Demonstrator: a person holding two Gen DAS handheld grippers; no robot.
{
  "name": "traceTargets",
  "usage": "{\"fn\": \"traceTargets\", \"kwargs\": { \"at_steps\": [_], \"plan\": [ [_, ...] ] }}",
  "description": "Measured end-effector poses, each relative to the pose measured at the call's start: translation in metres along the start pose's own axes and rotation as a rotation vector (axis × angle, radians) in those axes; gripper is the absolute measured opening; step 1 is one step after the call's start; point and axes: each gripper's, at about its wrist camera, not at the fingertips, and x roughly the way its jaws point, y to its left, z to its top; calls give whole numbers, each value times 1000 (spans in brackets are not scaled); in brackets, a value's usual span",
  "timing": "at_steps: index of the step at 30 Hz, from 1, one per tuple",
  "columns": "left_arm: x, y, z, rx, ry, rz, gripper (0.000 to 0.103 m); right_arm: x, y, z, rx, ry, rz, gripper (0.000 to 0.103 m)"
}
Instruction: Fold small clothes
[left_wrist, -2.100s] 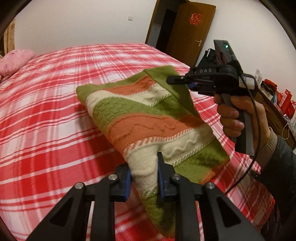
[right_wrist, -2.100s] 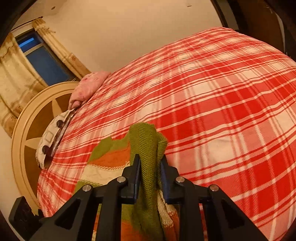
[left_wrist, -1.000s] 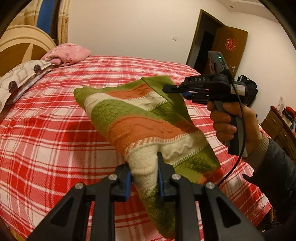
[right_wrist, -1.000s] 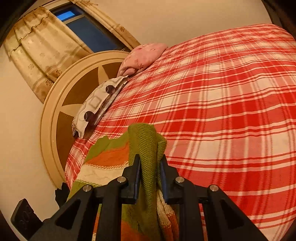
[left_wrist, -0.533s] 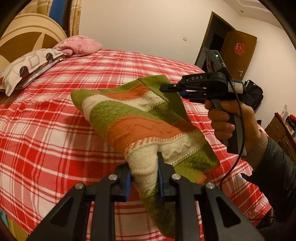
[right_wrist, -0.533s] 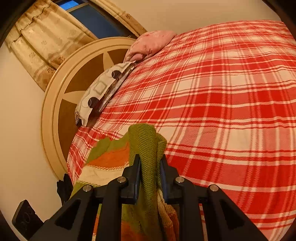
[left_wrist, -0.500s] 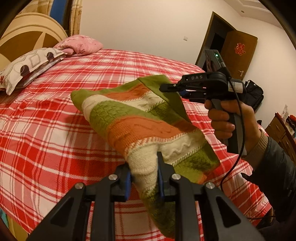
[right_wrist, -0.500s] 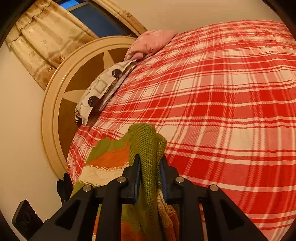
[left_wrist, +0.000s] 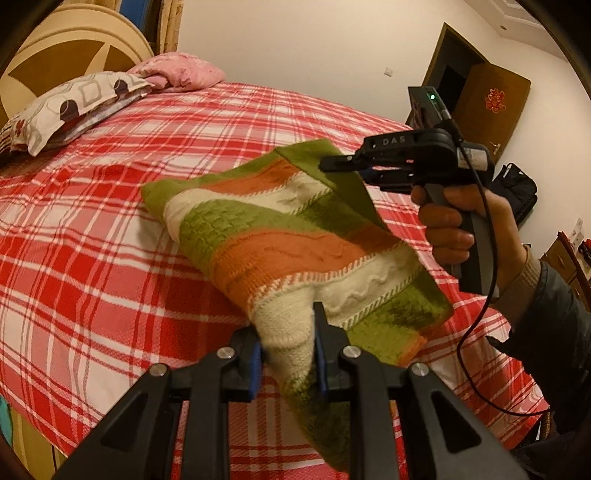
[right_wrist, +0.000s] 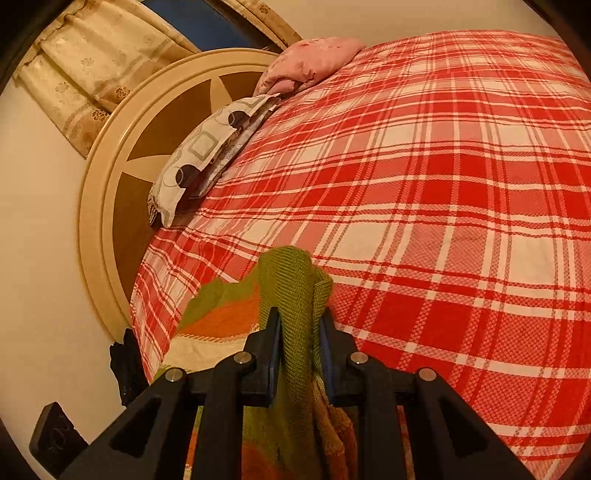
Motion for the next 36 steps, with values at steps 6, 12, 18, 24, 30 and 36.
{"fn": "traceTargets", "kwargs": {
  "at_steps": [6, 12, 18, 24, 30, 36],
  "plan": [
    [7, 1, -8, 22, 7, 26, 24, 7, -9, -1, 15, 11, -34, 19],
    [15, 5, -19, 25, 33, 47, 30, 13, -13, -3, 23, 23, -51, 19],
    [17, 3, -23, 47, 30, 63, 36, 20, -21, -6, 45, 39, -68, 19],
    [20, 5, -33, 50, 16, 77, 42, 21, -23, -8, 44, 51, -69, 20],
    [15, 4, -46, 75, -40, 111, 54, 18, -22, -14, 25, 64, -63, 22],
    [-2, 7, -38, 52, -63, 126, 61, -26, -18, -28, -8, 16, -59, 22]
  ]
}}
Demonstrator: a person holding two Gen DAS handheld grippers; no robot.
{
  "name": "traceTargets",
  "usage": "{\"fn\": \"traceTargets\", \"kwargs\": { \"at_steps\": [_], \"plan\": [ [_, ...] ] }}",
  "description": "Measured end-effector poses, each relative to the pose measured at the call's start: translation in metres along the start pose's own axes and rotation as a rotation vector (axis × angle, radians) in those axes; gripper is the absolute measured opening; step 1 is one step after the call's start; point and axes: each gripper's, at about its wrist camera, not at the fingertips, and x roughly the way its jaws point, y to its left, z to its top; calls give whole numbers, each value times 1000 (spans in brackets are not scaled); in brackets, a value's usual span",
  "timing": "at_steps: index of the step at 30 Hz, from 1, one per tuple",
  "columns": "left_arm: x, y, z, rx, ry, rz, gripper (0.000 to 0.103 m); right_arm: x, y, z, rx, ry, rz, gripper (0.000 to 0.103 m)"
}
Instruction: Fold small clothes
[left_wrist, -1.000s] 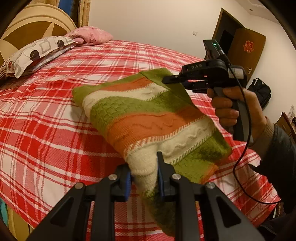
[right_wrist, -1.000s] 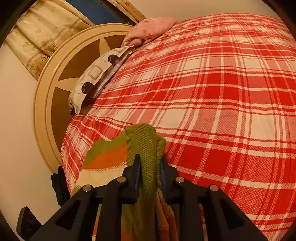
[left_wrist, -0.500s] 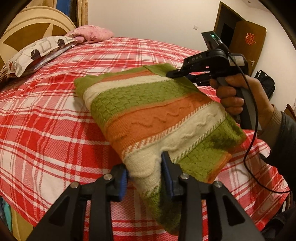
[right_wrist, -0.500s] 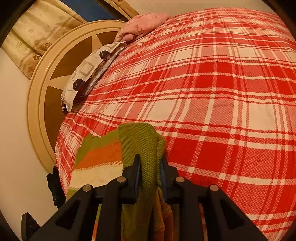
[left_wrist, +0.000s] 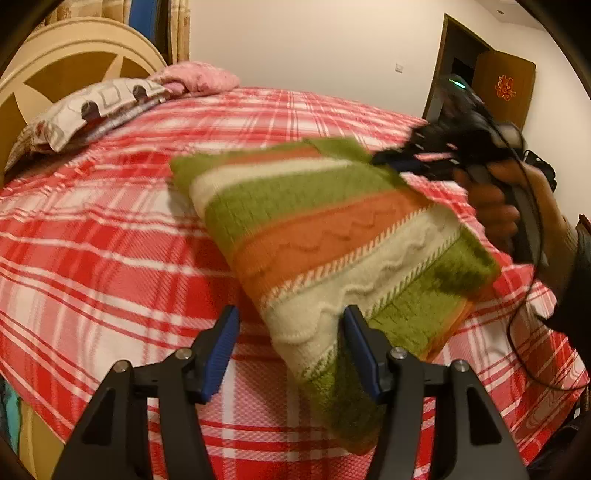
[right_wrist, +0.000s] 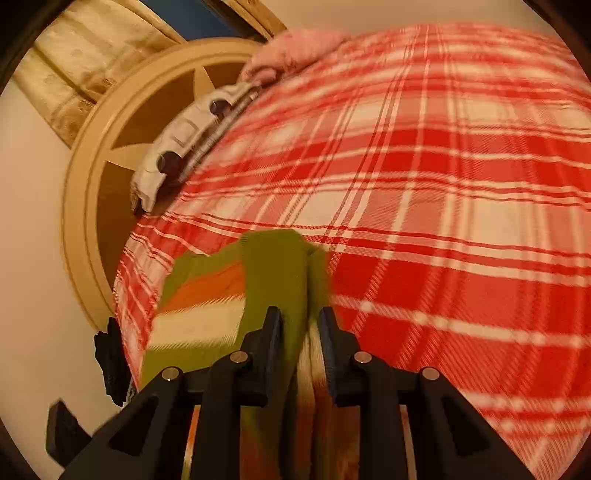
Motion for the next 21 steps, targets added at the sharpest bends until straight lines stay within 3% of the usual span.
{"fn": "traceTargets", "kwargs": {
  "at_steps": [3, 5, 6, 9, 10, 11, 13, 14, 16, 19, 20, 21],
  "plan": [
    [-14, -2, 11, 32, -67, 37, 70, -38, 13, -24, -62, -26, 51, 22],
    [-16, 0, 22, 40, -101, 54, 87, -57, 27, -47, -117, -11, 78, 22],
    [-14, 2, 26, 44, -109, 61, 88, -60, 31, -58, -125, 9, 74, 22],
    [3, 6, 38, 56, -109, 107, 89, -47, 35, -88, -106, 90, -39, 22],
    [12, 8, 39, 56, -90, 126, 89, -43, 33, -95, -92, 107, -26, 22],
    [18, 9, 39, 52, -78, 139, 89, -40, 31, -100, -85, 115, -13, 18],
    [26, 10, 38, 39, -68, 138, 89, -38, 31, -107, -82, 106, 3, 0],
    [25, 9, 38, 29, -66, 142, 89, -41, 32, -109, -86, 91, -9, 0],
    [21, 1, 34, 46, -74, 127, 90, -56, 33, -104, -122, 23, -143, 0],
    [23, -21, 15, 99, -25, 91, 94, -64, 9, -98, -84, 23, -246, 0],
    [24, -26, 8, 112, -14, 88, 94, -65, 4, -97, -90, 28, -268, 0],
    [22, -30, 1, 120, -20, 101, 94, -70, 3, -99, -94, 29, -226, 0]
  ]
}}
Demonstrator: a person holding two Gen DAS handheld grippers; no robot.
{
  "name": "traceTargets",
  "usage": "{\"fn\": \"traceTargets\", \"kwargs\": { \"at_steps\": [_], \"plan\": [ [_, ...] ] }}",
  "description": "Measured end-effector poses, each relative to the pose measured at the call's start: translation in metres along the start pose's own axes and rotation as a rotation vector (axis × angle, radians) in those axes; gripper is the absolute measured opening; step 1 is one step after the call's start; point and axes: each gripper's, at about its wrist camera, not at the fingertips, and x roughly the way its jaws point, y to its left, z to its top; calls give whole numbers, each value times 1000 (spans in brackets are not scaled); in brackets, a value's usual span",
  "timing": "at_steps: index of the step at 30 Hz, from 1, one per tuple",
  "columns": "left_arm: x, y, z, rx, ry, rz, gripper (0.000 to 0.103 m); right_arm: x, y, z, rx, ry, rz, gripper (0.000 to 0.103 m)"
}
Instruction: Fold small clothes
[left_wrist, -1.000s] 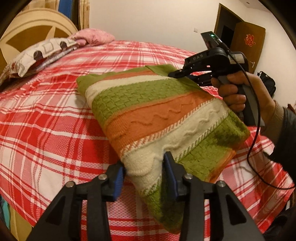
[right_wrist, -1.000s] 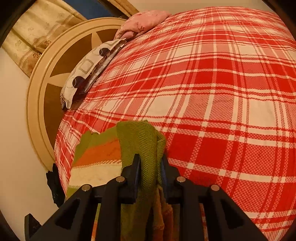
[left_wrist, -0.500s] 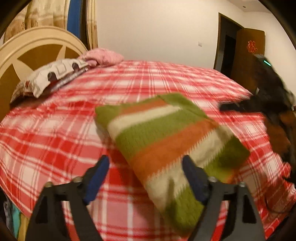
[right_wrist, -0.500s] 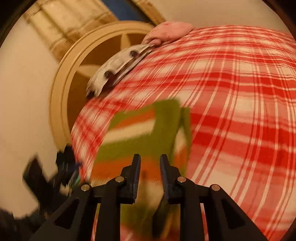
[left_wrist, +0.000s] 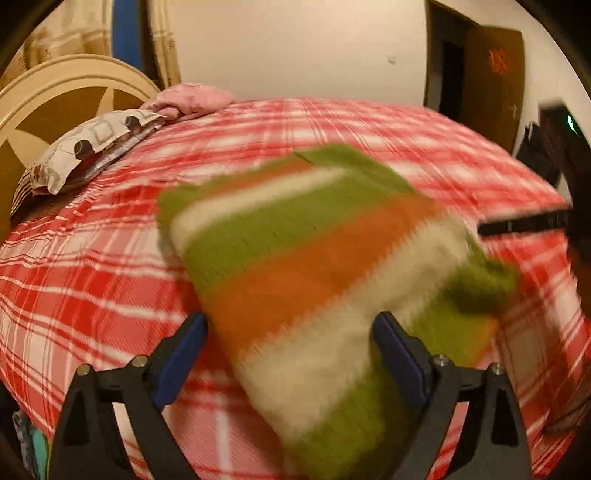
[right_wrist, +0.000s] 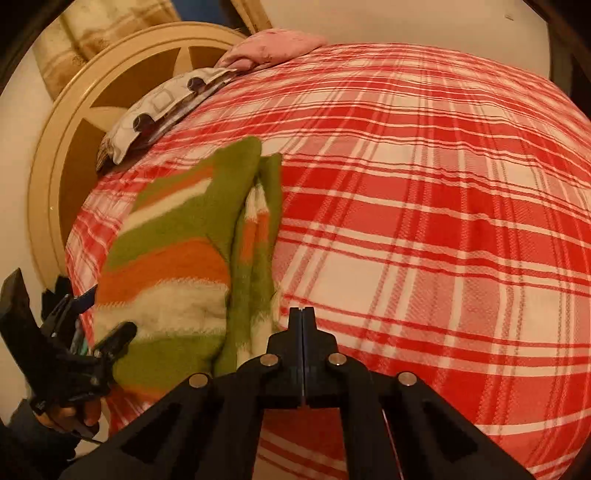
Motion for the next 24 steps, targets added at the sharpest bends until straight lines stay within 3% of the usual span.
{"fn": "traceTargets", "kwargs": {
  "at_steps": [3, 4, 5, 6, 9, 11, 12, 16, 19, 21, 24],
  "plan": [
    [-8, 4, 1, -23, -25, 3, 94, -22, 9, -5, -7, -81, 103, 4],
    [-10, 8, 4, -39, -26, 2, 94, -25, 17, -6, -36, -82, 137, 29],
    [-12, 12, 7, -53, -32, 1, 94, -24, 25, -7, -58, -70, 154, 72],
    [-15, 16, 11, -64, -40, 4, 94, -23, 31, -9, -70, -65, 170, 81],
    [-21, 22, 18, -79, -61, 13, 95, -13, 41, -9, -77, -56, 153, 80],
    [-21, 26, 20, -84, -70, 27, 96, 1, 45, -11, -81, -33, 141, 59],
    [-18, 27, 20, -86, -71, 36, 96, 6, 46, -14, -96, -15, 136, 54],
    [-4, 32, 16, -115, -33, 43, 96, 26, 46, -20, -116, 48, 81, 9],
    [-6, 21, 8, -97, -21, 23, 97, 3, 45, -28, -171, 0, -40, 6],
    [-5, 5, -4, -52, -10, -11, 102, 2, 36, -31, -169, 24, -89, 6],
    [3, -9, -14, -21, -15, -4, 103, 12, 29, -30, -150, 33, -90, 6]
  ]
}}
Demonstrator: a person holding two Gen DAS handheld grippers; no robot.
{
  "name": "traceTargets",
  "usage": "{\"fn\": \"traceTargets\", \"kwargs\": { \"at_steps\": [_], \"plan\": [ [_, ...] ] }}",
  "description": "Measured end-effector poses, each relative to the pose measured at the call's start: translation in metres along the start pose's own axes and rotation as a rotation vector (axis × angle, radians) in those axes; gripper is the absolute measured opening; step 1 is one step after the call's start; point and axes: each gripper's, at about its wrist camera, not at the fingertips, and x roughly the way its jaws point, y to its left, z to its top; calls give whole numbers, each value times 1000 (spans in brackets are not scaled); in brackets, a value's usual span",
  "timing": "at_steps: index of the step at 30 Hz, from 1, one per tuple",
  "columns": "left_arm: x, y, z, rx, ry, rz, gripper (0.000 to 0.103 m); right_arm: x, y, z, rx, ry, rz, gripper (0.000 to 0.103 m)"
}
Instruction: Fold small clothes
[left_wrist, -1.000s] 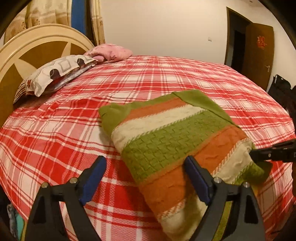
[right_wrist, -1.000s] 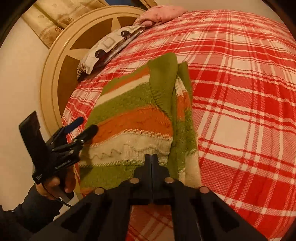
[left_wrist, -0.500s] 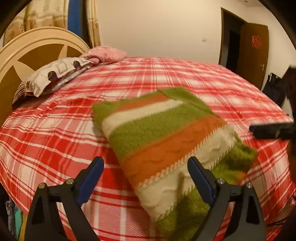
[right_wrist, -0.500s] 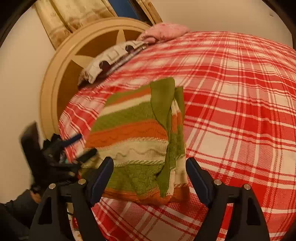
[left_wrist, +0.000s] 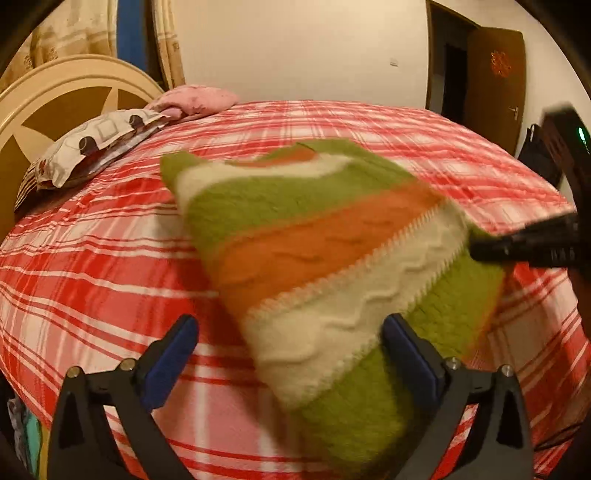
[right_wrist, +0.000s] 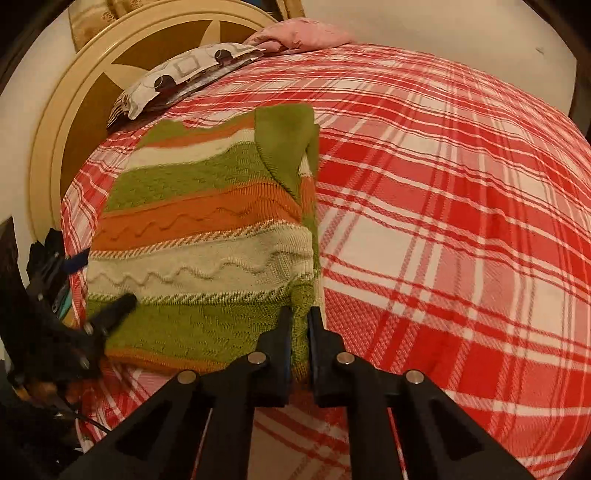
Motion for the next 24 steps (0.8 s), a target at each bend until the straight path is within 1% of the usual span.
{"fn": "traceTargets", "kwargs": {
  "at_steps": [1, 3, 4, 6, 7, 8, 10, 12, 14, 16, 21, 24],
  "plan": [
    [1, 2, 0, -25, -5, -3, 103, 2, 1, 1, 7, 1, -8, 7],
    [3, 10, 5, -75, 32, -28, 103, 6, 2, 5, 9, 4, -10, 8],
    [1, 14, 9, -87, 49, -25, 103, 5, 0, 5, 12, 2, -2, 8],
    [-14, 17, 17, -65, 30, 25, 103, -1, -6, 3, 55, -6, 23, 33],
    [-22, 18, 19, -53, 19, 38, 103, -5, -10, 0, 87, -6, 6, 58],
    [-30, 19, 21, -47, 10, 45, 103, -10, -12, -4, 113, -11, -9, 62],
    [-49, 20, 23, -41, -6, 64, 103, -27, -15, -12, 159, -49, 7, 62],
    [-65, 21, 23, -32, -19, 72, 103, -43, -7, -19, 159, -81, -7, 62],
    [-83, 20, 23, -23, -26, 78, 103, -61, 6, -24, 135, -122, -16, 62],
    [-97, 20, 26, -26, -48, 66, 103, -81, 23, -31, 110, -165, -22, 62],
    [-135, 15, 34, -17, -137, 53, 103, -132, 57, -42, 47, -304, -65, 62],
    [-153, 11, 39, -14, -188, 34, 103, -155, 68, -47, 28, -371, -100, 62]
  ]
}}
